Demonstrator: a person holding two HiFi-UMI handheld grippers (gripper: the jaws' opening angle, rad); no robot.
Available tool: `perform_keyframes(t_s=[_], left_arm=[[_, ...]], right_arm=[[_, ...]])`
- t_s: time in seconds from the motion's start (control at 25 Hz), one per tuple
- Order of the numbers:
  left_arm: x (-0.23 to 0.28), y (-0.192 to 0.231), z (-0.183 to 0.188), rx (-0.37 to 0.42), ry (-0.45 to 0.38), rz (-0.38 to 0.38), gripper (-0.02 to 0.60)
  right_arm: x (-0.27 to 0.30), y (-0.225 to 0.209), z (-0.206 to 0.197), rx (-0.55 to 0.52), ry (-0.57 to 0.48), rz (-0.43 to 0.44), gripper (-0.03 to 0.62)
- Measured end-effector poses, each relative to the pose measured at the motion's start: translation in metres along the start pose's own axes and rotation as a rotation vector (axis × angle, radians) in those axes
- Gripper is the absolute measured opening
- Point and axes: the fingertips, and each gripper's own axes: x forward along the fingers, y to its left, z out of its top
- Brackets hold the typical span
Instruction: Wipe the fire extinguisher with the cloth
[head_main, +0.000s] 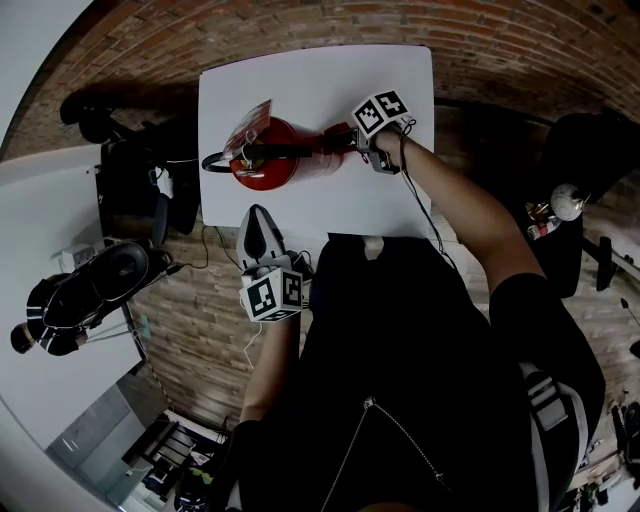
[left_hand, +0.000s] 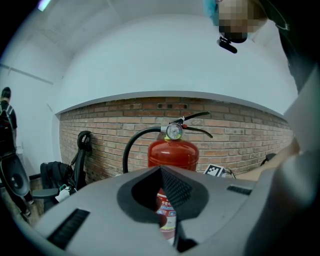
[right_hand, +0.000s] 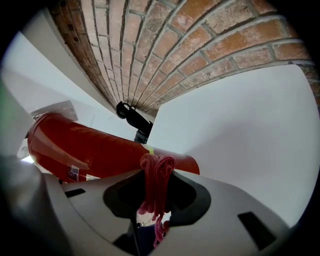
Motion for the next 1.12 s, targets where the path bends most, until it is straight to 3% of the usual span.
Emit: perform_keyframes(t_s=[1.12], left_arm=[[-0.007, -0.001, 0.003, 0.001, -0.02, -0.011, 0.008]], right_arm=[[-0.04, 0.066, 0.011, -0.043, -0.064, 0.098, 0.12]])
